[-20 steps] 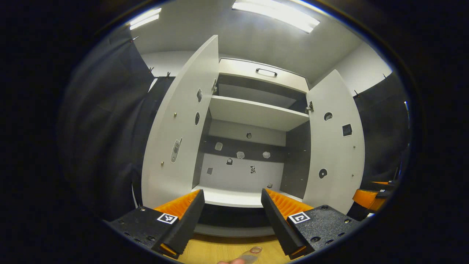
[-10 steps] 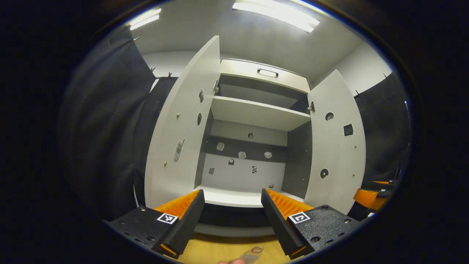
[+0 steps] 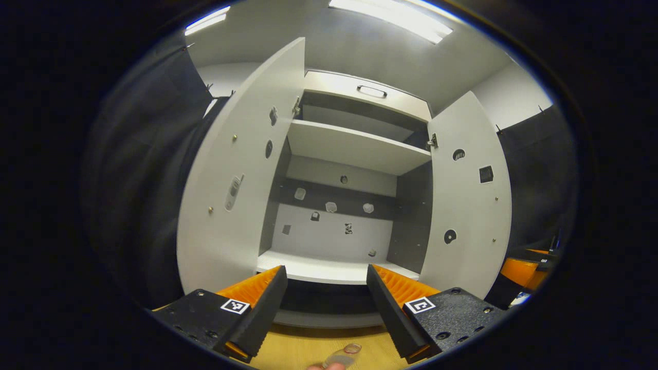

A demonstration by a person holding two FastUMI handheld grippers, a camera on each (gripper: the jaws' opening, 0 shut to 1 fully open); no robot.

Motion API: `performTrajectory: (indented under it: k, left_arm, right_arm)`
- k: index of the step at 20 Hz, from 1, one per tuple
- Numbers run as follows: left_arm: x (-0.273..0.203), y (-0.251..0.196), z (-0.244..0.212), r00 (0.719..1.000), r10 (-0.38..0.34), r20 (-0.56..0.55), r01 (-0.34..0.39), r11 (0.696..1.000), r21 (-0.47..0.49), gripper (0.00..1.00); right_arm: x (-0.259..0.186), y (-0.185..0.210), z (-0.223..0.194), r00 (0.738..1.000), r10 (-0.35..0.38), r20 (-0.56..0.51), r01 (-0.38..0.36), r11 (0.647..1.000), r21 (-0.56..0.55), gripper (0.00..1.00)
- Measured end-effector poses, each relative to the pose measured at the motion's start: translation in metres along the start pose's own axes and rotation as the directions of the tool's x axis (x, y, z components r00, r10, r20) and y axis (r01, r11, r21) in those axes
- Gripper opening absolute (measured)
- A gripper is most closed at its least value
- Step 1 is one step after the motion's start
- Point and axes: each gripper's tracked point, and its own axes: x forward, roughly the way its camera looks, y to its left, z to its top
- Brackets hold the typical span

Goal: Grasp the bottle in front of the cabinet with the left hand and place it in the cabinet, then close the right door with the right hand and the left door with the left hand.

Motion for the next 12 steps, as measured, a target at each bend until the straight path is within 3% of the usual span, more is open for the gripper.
performTrajectory:
  k: [7, 12]
  left_arm:
    - [0.016, -0.049, -0.13, 0.981, -0.132, -0.14, 0.134, 0.991, 0.003, 0.95]
    - [0.004, -0.035, -0.216, 0.973, -0.068, -0.222, 0.081, 0.996, 0.047, 0.95]
  right_arm:
    - [-0.007, -0.018, -0.009, 0.998, -0.053, -0.034, 0.051, 0.998, -0.04, 0.97]
    - [-0.017, -0.021, -0.021, 0.994, -0.074, -0.081, 0.069, 0.995, -0.065, 0.97]
